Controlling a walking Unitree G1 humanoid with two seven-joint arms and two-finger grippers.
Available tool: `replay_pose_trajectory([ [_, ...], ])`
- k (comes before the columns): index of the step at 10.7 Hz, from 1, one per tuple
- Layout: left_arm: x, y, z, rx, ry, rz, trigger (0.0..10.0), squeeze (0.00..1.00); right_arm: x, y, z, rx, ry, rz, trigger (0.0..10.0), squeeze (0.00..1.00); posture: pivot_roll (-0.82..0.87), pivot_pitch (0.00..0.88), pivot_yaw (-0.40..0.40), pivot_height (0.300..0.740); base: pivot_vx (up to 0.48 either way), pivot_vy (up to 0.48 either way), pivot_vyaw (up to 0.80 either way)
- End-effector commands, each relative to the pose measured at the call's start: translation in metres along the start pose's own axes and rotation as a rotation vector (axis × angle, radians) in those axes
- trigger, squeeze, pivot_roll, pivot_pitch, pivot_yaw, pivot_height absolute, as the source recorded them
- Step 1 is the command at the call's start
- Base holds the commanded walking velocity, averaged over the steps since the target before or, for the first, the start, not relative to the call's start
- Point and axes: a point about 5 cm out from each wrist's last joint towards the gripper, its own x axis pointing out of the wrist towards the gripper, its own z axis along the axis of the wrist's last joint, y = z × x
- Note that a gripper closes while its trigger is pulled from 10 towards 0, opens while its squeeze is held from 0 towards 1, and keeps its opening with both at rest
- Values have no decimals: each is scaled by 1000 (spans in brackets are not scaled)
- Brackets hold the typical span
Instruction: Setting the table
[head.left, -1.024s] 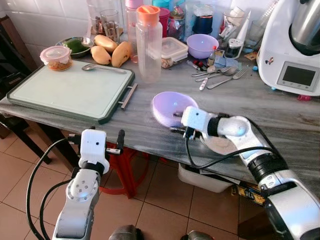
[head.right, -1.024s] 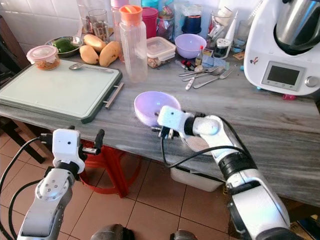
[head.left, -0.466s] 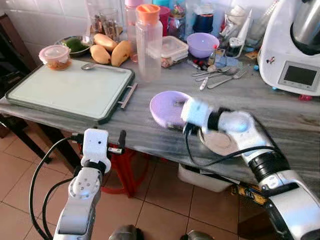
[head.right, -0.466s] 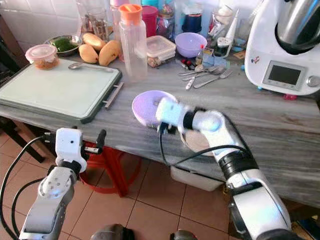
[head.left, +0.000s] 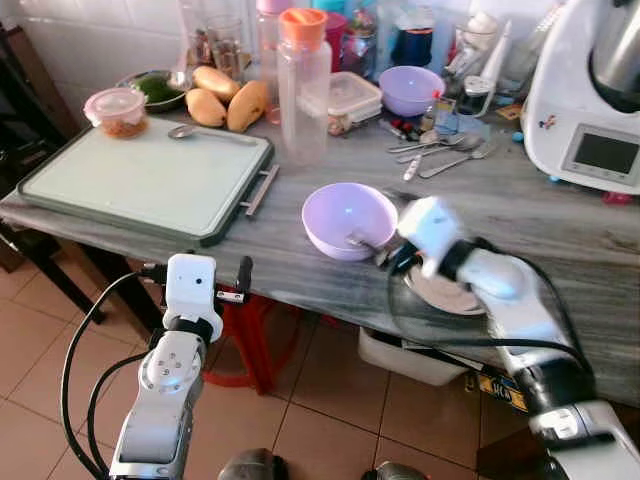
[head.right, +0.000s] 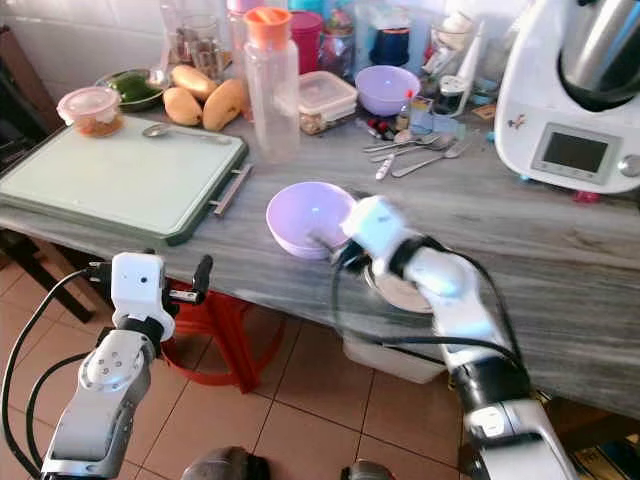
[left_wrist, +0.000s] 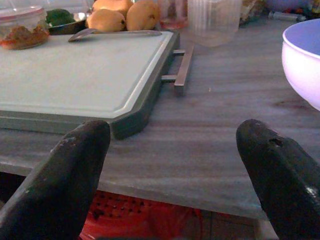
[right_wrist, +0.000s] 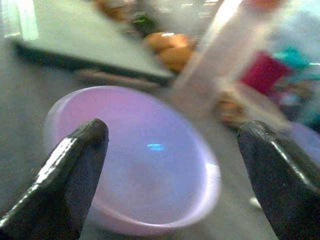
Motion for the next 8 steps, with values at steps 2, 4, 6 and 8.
replay_pose_trajectory([
  [2,-1,4,-1,8,5,14,10000,0,-14,-12,1,45,1,-203,10000,1000,31,0,25,740,0,0,0],
  [4,-2,3,0,14,8,1,10000,0,-24,-17,-4,155,34,-366,10000,1000,30,0,39,740,0,0,0],
  [6,-3,5,-3,12,26,-10,10000,0,-28,-2,-20,236,145,-378,10000,1000,32,0,38,740,0,0,0],
  [8,-4,3,-3,12,30,-6,10000,0,-36,5,-33,305,248,-369,10000,996,34,0,28,740,0,0,0],
])
